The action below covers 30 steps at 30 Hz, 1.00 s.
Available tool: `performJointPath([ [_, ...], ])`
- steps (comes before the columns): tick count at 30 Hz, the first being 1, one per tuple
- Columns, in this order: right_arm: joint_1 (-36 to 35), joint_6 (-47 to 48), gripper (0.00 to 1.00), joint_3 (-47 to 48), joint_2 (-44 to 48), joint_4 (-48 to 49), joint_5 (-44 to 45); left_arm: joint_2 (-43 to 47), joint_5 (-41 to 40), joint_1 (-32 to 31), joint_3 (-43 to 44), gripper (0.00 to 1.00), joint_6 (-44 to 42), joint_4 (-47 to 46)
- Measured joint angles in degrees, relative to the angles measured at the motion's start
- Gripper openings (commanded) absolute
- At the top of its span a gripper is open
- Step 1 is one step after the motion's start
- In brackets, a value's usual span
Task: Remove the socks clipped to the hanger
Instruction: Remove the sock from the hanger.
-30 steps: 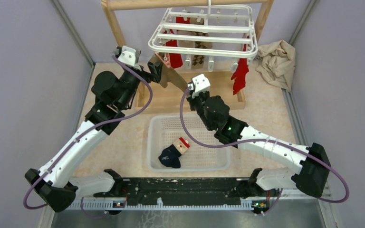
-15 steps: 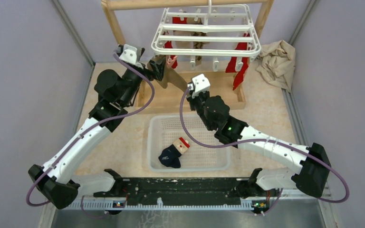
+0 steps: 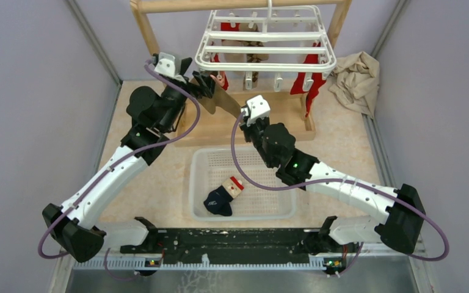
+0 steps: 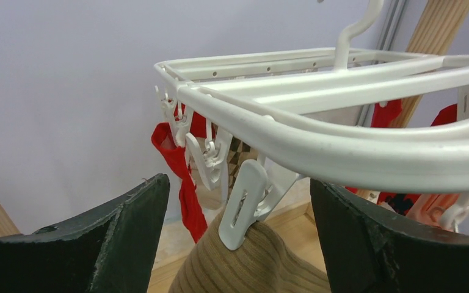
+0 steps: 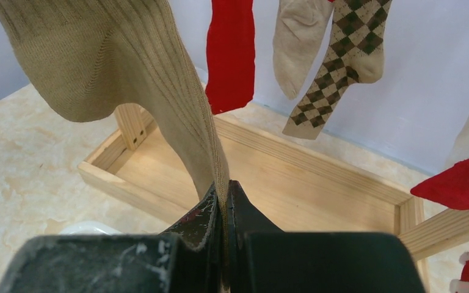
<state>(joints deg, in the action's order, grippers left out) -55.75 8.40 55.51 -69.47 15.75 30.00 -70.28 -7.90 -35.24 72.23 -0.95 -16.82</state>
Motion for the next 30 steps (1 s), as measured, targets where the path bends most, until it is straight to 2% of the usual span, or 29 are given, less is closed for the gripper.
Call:
performJointPath([
  [18, 0.0, 0.02, 0.0, 0.0, -0.5, 0.04, -0.07, 1.11, 0.0, 0.0, -1.22, 0.85, 2.47, -6.58],
  [30, 0.0, 0.02, 0.0, 0.0, -0.83, 0.04, -0.09, -2.49, -0.22, 0.0, -0.68, 0.77, 2.16, -7.26],
])
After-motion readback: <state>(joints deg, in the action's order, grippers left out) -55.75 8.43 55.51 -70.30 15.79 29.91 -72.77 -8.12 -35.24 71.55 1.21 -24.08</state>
